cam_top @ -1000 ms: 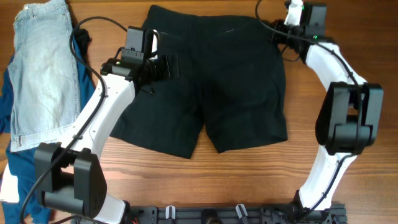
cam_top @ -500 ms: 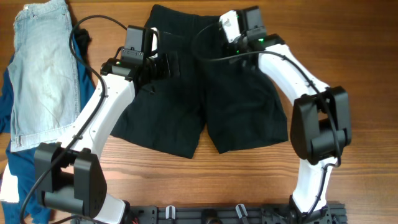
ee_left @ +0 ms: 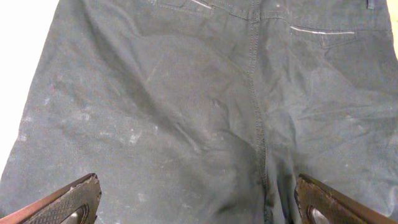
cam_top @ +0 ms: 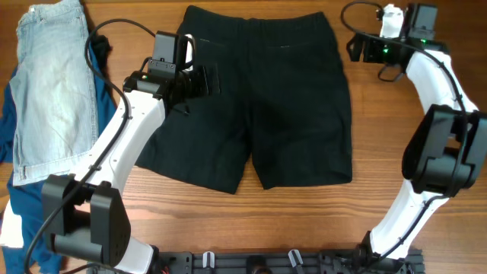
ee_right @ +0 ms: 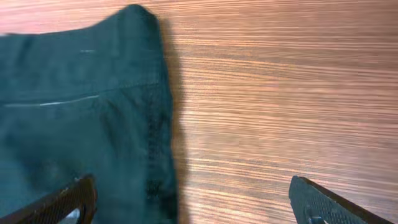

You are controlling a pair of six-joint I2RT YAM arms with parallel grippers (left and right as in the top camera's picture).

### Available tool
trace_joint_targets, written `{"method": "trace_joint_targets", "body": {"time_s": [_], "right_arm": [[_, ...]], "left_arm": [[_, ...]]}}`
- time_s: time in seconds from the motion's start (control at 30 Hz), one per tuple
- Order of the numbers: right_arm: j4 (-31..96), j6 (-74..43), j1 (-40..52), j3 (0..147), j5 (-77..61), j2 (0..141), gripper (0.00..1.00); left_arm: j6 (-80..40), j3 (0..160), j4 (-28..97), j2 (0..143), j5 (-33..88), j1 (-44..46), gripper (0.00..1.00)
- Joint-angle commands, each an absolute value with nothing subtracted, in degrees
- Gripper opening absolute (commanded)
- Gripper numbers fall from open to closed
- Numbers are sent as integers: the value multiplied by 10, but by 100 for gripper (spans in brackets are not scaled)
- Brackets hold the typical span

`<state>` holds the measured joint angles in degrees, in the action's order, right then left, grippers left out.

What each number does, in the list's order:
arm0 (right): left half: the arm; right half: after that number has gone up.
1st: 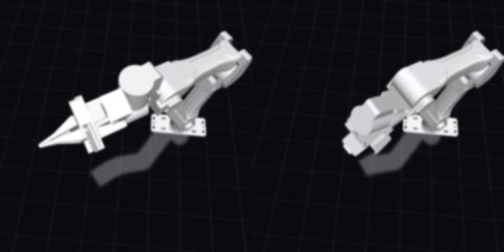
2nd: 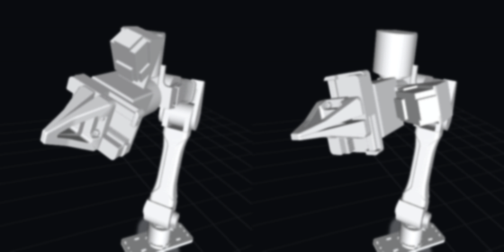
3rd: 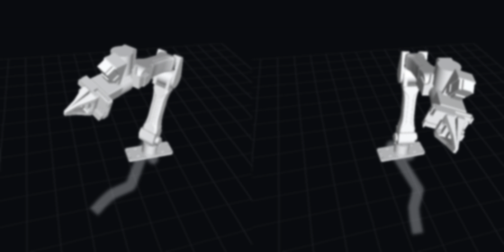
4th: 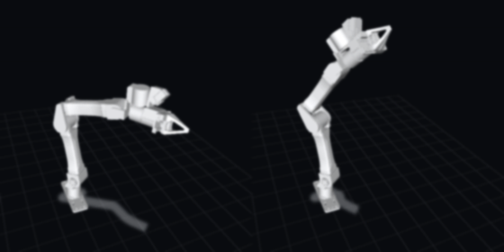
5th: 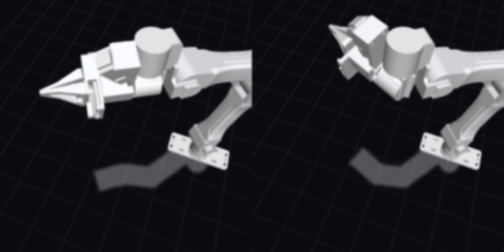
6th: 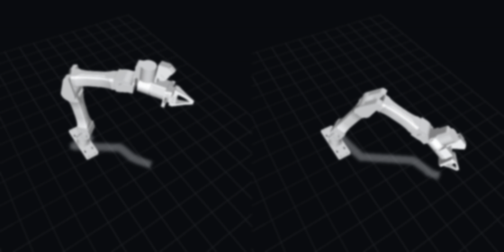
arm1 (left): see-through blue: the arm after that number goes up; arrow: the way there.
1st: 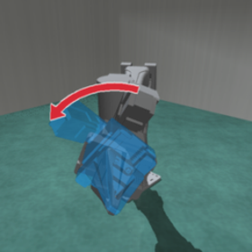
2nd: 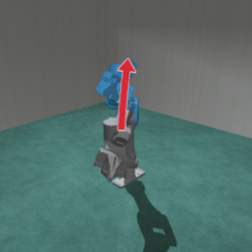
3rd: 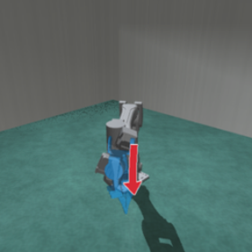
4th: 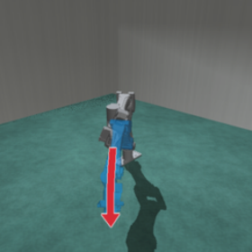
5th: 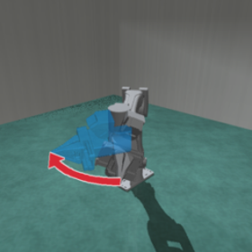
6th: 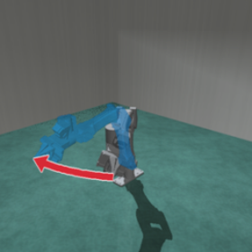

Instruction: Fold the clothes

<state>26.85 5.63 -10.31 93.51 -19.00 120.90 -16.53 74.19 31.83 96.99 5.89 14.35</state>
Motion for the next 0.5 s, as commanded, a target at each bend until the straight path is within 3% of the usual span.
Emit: {"method": "trace_joint_targets", "body": {"time_s": [0.0, 0.2, 0.37, 0.47], "right_arm": [[299, 74, -63, 940, -264, 1185, 99], [423, 75, -5, 939, -240, 1186, 100], [388, 39, 30, 936, -39, 1193, 100], [374, 39, 30, 936, -12, 1204, 99]], "left_arm": [[-152, 738, 327, 997, 67, 145, 100], [-152, 738, 358, 1079, 66, 145, 100], [-154, 738, 314, 1101, 66, 142, 100], [-154, 738, 282, 1101, 66, 134, 100]]}}
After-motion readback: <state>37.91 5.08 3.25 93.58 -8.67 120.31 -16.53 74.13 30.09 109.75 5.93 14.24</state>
